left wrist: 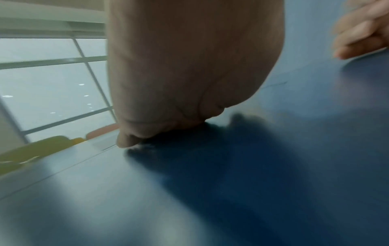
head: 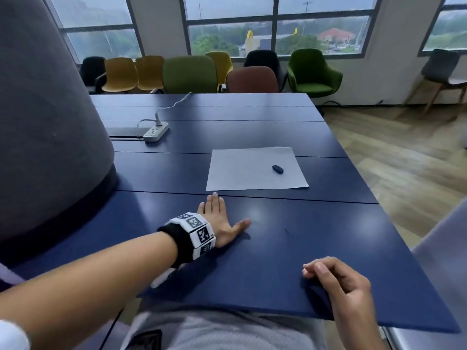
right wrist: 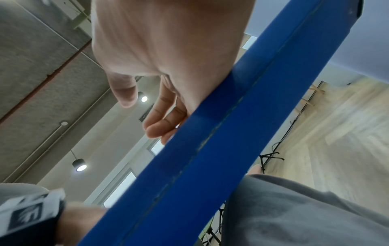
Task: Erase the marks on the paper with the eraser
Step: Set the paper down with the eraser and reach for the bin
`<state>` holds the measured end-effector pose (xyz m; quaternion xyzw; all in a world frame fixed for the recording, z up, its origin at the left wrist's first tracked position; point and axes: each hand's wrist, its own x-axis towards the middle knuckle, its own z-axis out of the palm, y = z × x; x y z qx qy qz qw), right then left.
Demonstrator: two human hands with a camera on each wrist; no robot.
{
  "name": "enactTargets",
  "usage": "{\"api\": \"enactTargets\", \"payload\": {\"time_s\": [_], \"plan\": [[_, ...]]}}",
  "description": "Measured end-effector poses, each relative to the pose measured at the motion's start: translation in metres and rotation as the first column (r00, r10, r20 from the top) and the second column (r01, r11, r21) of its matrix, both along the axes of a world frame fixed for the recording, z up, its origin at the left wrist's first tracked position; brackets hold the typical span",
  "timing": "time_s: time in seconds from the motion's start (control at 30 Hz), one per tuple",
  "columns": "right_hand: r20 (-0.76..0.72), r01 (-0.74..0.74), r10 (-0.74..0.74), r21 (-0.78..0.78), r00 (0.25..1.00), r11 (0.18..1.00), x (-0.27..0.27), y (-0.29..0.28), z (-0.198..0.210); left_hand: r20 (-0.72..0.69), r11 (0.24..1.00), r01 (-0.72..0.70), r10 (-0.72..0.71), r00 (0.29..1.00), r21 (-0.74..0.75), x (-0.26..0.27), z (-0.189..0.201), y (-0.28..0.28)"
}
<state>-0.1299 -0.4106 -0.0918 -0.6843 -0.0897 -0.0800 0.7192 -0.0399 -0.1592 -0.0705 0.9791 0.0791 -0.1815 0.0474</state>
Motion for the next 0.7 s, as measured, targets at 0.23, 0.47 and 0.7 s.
{"api": "enactTargets", "payload": {"time_s": [0.23,0.47,0.7], "plan": [[-0.011,0.014,-0.015,-0.046,1.0,0.999,0.003,-0.002,-0.006,-0.074,0.888,0.417,-0.437,0.897,-0.192,0.014,0.007,-0.115],[-0.001,0.007,-0.007,-0.033,1.0,0.999,0.001,-0.005,-0.007,0.009,0.935,0.291,-0.296,0.955,-0.205,0.01,0.02,-0.057],[0.017,-0.017,0.017,-0.035,1.0,0.999,0.0,-0.003,-0.005,0.02,0.99,-0.139,0.139,0.99,0.026,-0.028,-0.008,0.024]]}}
